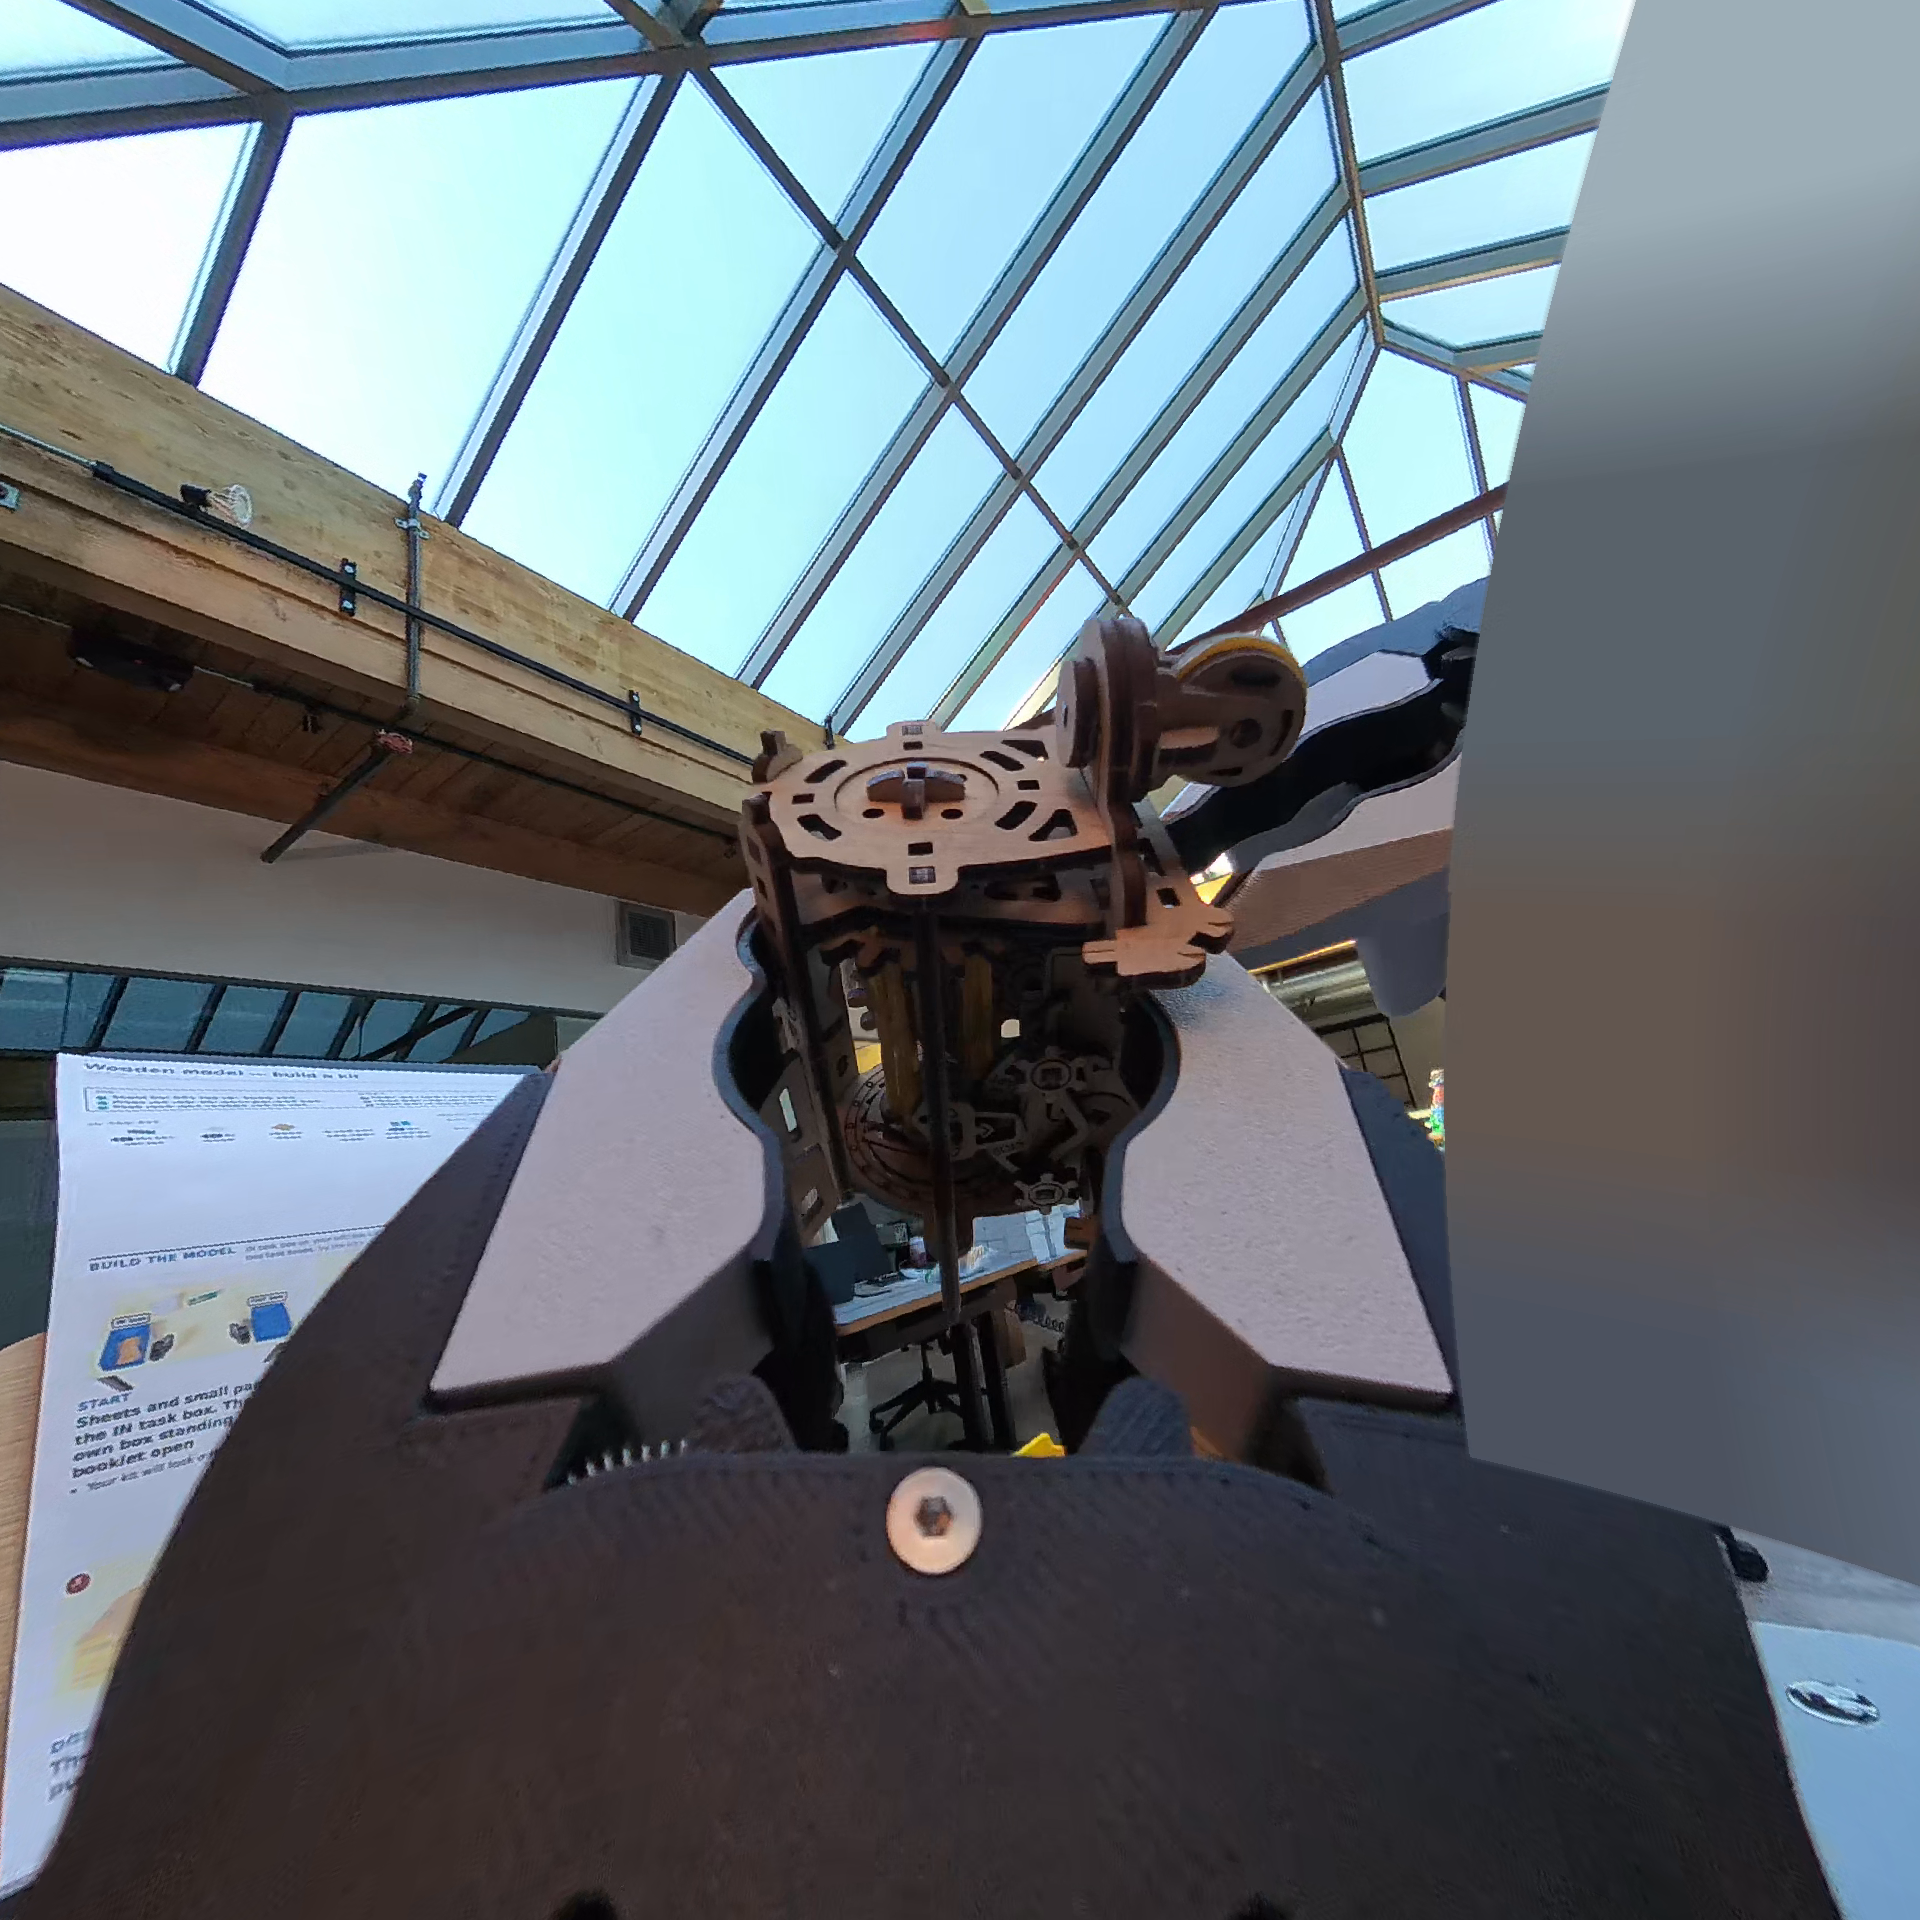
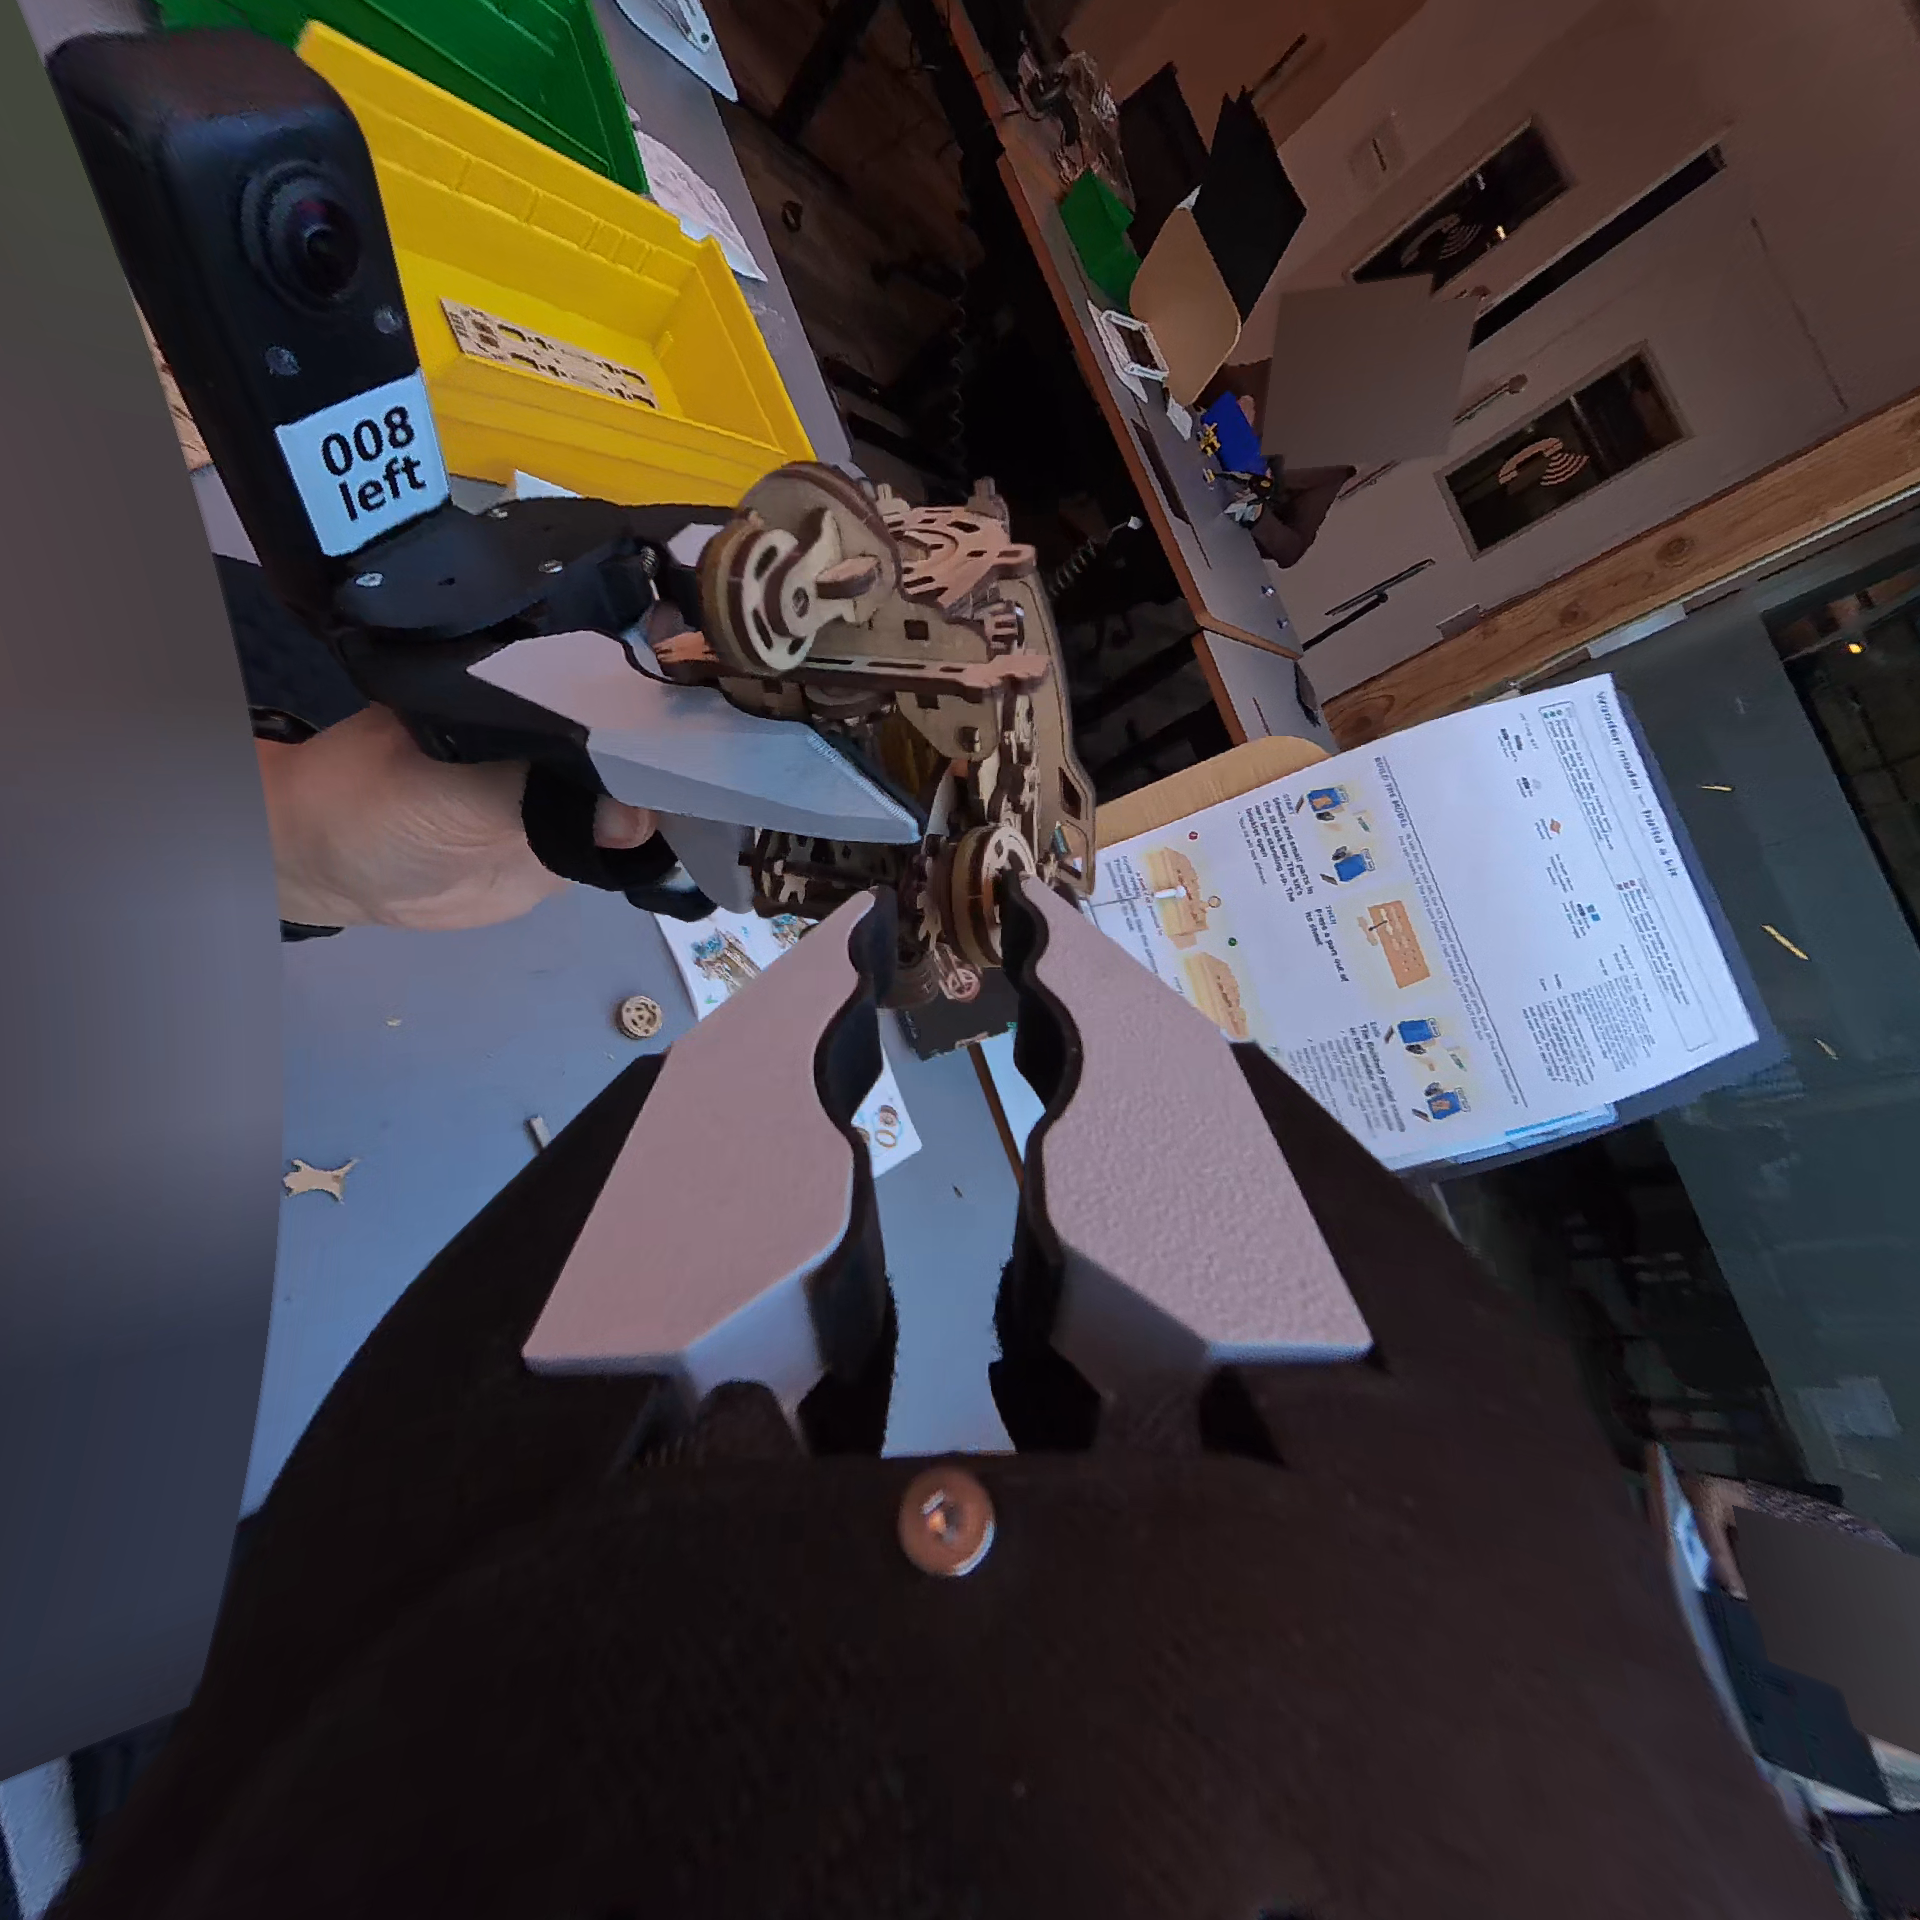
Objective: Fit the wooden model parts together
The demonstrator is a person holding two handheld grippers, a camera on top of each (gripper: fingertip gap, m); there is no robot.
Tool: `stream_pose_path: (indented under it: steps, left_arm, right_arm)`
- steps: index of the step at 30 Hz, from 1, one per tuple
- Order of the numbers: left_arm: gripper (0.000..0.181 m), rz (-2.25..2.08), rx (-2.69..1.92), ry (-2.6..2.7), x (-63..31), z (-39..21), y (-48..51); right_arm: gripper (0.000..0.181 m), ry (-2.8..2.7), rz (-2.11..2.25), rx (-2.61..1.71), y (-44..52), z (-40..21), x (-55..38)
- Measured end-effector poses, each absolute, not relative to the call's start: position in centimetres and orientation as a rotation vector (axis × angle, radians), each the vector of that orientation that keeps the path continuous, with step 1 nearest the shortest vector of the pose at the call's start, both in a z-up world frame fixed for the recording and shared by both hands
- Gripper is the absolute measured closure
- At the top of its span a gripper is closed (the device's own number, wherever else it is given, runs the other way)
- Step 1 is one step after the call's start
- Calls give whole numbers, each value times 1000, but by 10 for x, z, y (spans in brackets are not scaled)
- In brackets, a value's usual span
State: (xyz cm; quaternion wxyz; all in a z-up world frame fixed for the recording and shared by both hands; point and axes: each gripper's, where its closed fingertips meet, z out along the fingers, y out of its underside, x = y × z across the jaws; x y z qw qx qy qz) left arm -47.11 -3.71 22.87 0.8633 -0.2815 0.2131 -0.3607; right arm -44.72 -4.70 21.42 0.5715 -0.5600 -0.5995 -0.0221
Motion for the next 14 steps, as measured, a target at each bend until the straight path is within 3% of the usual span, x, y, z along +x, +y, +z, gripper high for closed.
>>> stream_pose_path:
  steps: [14]
  left_arm:
    - [118, -785, -555, 449, -472, 232, -45]
  right_arm:
    - [163, -1462, -62, -1213, -51, 214, -444]
